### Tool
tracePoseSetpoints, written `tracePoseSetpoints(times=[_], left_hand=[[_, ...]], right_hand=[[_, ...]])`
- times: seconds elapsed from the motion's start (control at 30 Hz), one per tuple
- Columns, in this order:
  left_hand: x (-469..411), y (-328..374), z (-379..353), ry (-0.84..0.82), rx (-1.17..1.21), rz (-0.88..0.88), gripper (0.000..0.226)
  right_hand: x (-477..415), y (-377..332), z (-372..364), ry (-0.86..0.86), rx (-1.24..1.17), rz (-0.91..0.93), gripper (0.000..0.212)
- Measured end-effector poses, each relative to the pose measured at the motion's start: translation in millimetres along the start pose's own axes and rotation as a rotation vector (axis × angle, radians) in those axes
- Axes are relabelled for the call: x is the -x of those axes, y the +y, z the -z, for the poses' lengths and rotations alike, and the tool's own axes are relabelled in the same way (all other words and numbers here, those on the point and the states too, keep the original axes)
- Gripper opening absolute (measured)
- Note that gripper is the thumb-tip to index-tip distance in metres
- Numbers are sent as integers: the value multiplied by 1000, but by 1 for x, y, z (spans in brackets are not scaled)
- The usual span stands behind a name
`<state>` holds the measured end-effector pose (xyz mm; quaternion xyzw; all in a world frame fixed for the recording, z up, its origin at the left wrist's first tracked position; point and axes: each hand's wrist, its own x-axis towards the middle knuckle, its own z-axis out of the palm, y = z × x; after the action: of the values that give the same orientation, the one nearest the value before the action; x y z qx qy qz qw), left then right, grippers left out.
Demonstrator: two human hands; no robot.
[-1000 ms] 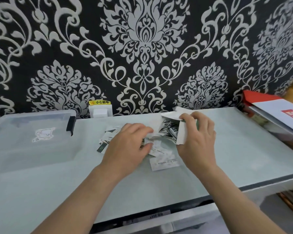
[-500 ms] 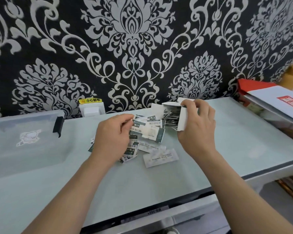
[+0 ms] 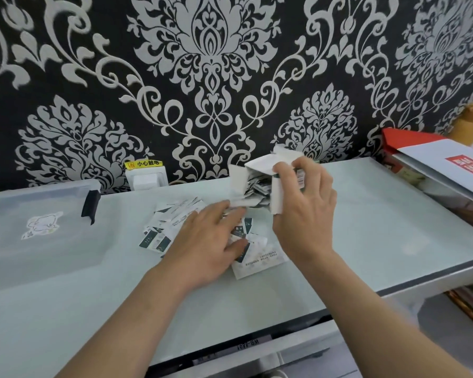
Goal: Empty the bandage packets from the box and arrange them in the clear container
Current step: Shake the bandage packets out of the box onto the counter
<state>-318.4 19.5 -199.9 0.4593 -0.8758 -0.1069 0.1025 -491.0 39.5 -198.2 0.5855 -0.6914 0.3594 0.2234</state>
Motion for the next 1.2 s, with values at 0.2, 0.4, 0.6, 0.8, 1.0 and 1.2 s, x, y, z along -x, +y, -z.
tracePoseSetpoints(times=[0.2,0.4,0.6,0.8,1.0,1.2], left_hand=[[-2,2,-1,39,-106,9,52],[-2,8,4,110,-84,35,51],[-3,-6,16,220,18,-16,38],[-3,-4,14,183,31,-9,38],[-3,9,17,316,151,-12,31],[-10,28,12,491,265,-82,23]], right_hand=[[1,2,3,-8,-39,-17,78],[-3,13,7,-32,-64,-64,74],[-5,31,7,-104,-81,-138,75],[-4,30,9,-105,-122,-149,77],[-4,29,13,-113,-157,-167,76],[-7,6,14,-60,-182,5,81]])
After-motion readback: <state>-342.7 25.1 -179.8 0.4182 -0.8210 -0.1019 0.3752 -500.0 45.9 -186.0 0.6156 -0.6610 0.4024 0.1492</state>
